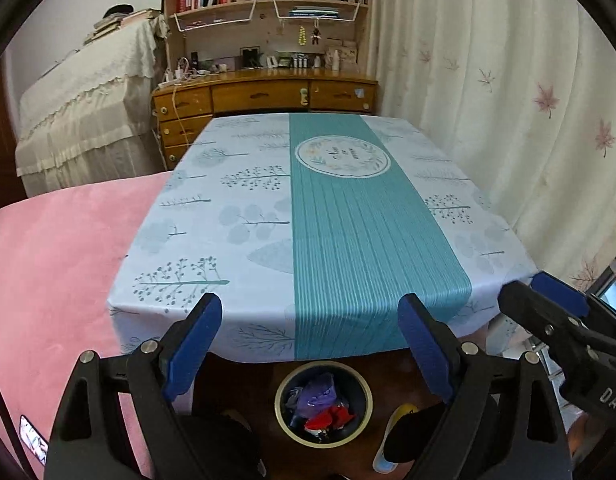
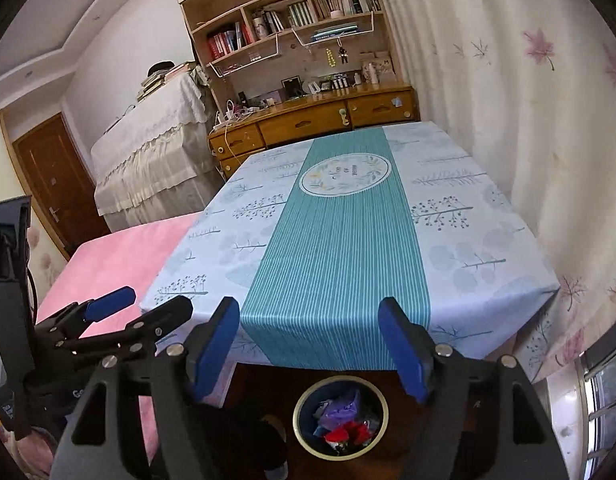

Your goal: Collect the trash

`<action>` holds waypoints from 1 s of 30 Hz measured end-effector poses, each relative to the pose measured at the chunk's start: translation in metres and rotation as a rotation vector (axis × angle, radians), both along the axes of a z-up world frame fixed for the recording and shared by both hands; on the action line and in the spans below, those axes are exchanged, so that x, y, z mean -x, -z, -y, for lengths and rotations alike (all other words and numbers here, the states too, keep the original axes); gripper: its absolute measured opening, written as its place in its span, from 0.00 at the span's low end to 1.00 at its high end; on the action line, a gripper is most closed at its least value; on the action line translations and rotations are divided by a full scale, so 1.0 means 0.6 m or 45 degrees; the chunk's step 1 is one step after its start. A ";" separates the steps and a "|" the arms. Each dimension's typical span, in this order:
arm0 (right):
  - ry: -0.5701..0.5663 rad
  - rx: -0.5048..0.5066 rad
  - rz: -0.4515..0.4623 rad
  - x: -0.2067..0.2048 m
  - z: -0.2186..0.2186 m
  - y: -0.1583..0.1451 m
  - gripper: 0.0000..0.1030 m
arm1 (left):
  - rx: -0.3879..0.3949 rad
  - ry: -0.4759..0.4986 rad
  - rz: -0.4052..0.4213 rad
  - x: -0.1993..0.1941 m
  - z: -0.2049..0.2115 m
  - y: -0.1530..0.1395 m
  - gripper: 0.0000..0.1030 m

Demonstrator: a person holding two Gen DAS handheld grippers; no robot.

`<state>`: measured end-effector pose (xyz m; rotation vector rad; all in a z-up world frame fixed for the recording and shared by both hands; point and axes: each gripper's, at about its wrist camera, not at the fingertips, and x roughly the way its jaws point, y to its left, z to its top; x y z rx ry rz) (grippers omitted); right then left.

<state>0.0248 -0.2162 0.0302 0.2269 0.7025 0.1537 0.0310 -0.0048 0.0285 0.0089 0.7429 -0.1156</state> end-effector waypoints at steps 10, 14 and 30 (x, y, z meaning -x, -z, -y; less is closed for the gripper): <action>0.000 0.074 0.018 0.021 -0.017 -0.005 0.70 | -0.006 -0.078 -0.021 0.004 -0.002 -0.001 0.86; -0.013 0.076 -0.003 0.017 -0.022 0.005 0.70 | -0.008 -0.064 -0.023 0.003 -0.001 0.001 0.86; 0.002 0.055 -0.017 0.018 -0.016 0.016 0.71 | -0.019 -0.058 -0.039 0.004 0.009 0.010 0.86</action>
